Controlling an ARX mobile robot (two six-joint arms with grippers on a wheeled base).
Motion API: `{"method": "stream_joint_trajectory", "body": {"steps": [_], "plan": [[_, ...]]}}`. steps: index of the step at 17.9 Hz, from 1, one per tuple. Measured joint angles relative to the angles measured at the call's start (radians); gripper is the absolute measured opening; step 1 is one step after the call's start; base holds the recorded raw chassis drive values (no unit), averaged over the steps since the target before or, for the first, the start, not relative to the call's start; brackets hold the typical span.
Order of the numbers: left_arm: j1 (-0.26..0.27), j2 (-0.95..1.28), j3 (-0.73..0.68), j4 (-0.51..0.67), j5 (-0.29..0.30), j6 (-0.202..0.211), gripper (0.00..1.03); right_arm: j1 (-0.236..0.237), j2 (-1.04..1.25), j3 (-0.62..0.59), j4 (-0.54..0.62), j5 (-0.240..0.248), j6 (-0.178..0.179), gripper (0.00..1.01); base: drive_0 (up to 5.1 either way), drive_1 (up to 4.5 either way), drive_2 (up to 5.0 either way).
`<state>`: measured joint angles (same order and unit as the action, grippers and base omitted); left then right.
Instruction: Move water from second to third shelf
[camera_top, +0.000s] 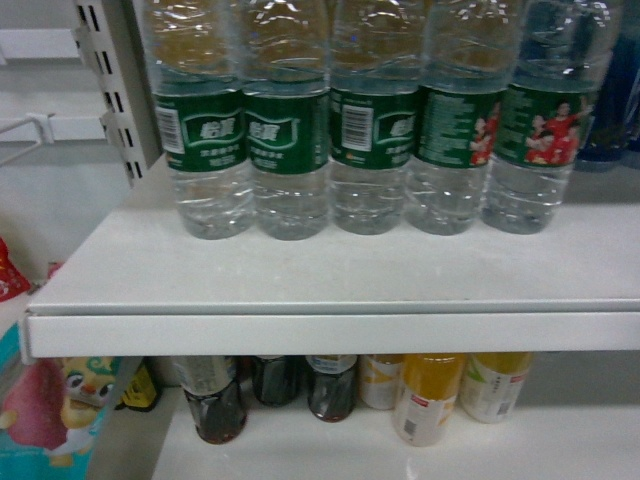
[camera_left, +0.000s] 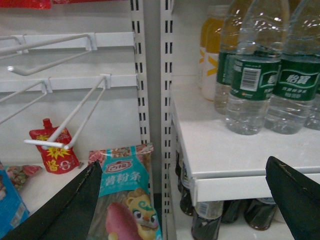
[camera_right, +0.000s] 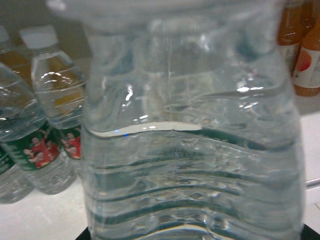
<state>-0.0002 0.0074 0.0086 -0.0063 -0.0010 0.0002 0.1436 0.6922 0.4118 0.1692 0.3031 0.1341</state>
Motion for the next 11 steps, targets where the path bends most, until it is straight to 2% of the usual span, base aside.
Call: {"method": "stream_joint_trajectory", "body": {"steps": [6, 10, 11], "plan": [[0.000, 0.000, 0.000, 0.002, 0.000, 0.000, 0.98, 0.000, 0.000, 0.000, -0.005, 0.000, 0.000, 0.43, -4.7, 2.32, 2.3], [0.000, 0.000, 0.000, 0.000, -0.005, 0.000, 0.98, 0.003, 0.001, 0.000, 0.002, -0.016, 0.001, 0.43, -3.8, 1.90, 1.9], [0.000, 0.000, 0.000, 0.001, -0.004, 0.000, 0.98, 0.007, -0.001, 0.000, 0.005, -0.020, 0.003, 0.43, 0.0, 0.00, 0.0]]}}
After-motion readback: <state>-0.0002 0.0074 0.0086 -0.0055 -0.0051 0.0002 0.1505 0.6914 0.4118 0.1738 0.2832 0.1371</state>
